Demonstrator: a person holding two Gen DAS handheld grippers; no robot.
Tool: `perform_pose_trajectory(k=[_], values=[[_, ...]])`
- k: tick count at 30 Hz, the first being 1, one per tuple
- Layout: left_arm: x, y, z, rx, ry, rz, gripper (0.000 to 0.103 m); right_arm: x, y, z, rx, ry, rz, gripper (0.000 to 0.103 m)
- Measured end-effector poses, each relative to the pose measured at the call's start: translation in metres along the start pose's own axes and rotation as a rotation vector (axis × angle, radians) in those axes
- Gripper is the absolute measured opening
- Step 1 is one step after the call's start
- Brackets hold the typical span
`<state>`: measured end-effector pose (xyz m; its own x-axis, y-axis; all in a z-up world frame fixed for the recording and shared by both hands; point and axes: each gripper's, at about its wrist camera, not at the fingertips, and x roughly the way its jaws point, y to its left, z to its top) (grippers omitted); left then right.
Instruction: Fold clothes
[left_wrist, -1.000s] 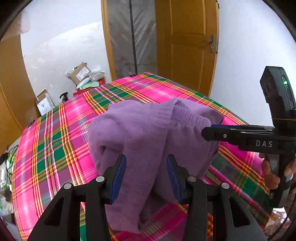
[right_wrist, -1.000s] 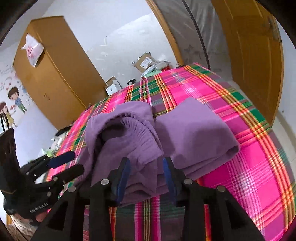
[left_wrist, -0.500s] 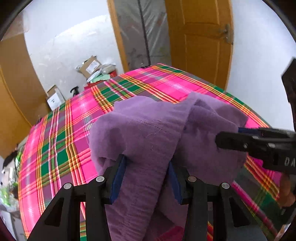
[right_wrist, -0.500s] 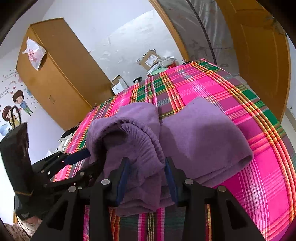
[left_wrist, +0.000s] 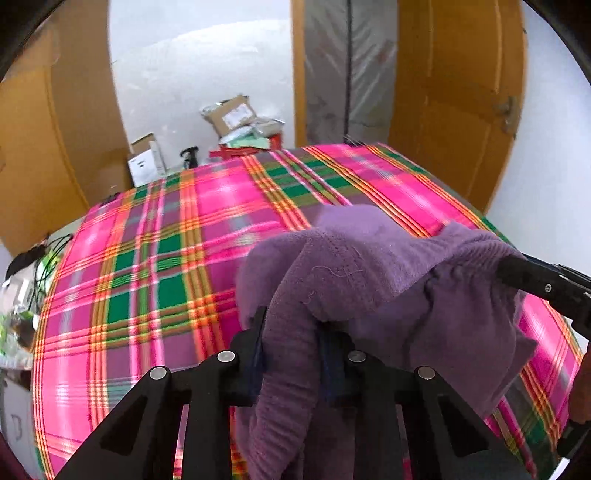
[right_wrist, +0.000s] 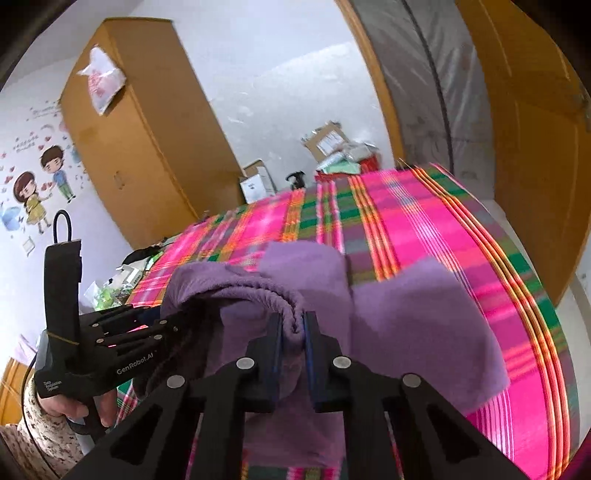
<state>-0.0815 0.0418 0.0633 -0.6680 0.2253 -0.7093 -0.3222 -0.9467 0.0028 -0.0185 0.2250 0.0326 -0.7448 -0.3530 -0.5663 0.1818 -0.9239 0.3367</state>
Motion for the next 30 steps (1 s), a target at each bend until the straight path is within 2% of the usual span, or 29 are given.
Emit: perform_pose_trajectory(k=[10, 18, 26, 30], values=[[-0.029, 0.059, -0.016, -0.135, -0.054, 0.041, 0.024, 0.012, 0.059, 0.029, -0.118, -0.05, 0.079, 0.01], [-0.034, 0.106, -0.041, -0.241, -0.027, 0.084, 0.024, 0.033, 0.124, 0.043, -0.209, -0.077, 0.172, 0.01], [-0.027, 0.136, -0.062, -0.304, 0.019, 0.102, 0.024, 0.068, 0.157, 0.043, -0.183, -0.027, 0.26, 0.01], [-0.041, 0.144, -0.075, -0.371, 0.021, 0.037, 0.026, 0.084, 0.171, 0.04, -0.186, 0.016, 0.299, 0.01]])
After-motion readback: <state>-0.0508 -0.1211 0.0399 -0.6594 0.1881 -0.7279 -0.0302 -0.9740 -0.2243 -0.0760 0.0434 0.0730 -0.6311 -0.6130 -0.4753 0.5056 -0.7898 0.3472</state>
